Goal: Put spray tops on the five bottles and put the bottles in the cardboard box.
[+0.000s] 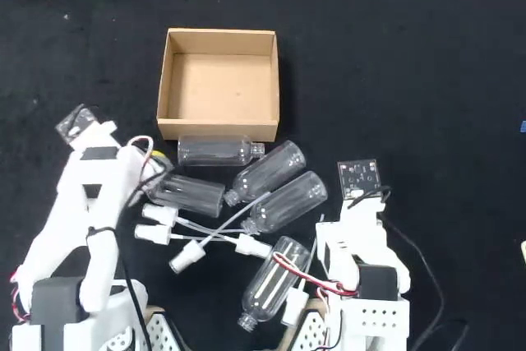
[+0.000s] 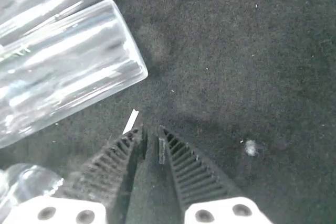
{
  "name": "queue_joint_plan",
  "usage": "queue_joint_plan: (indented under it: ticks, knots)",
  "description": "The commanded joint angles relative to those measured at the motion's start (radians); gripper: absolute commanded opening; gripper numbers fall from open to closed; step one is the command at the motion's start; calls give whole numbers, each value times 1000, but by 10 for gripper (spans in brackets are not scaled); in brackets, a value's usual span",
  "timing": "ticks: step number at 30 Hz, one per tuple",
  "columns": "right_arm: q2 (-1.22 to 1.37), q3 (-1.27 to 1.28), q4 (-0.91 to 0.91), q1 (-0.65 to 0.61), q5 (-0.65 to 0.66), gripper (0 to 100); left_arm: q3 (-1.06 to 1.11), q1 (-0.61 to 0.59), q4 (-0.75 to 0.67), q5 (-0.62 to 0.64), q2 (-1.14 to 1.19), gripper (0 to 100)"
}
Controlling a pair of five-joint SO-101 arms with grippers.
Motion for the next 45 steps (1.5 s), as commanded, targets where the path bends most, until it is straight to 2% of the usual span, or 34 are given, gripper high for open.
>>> queue_joint_plan:
  ticks: [1,6,9,16,18,20,24,31,38,45]
  knots:
    - [-94,-7,5,15,8,11,-50,-99,-61,-63,-3,299]
    - [-94,-7,5,15,8,11,-71,-153,-57,-77,-15,299]
    - [-94,-7,5,15,8,11,-171,-153,32,-107,-15,299]
    - [-94,-7,5,15,8,11,-409,-7,382,-557,-14,299]
    - [-94,-7,5,15,8,11,-418,64,442,-605,-12,299]
    - [-94,-7,5,15,8,11,-417,133,479,-582,-5,299]
    - [-94,-7,5,15,8,11,-380,237,448,-512,-14,303]
    - [-94,-7,5,15,8,11,-277,407,367,-516,-14,304]
    - [-94,-7,5,15,8,11,-278,440,342,-614,-2,305]
    - [-94,-7,5,15,8,11,-259,371,307,-678,-2,305]
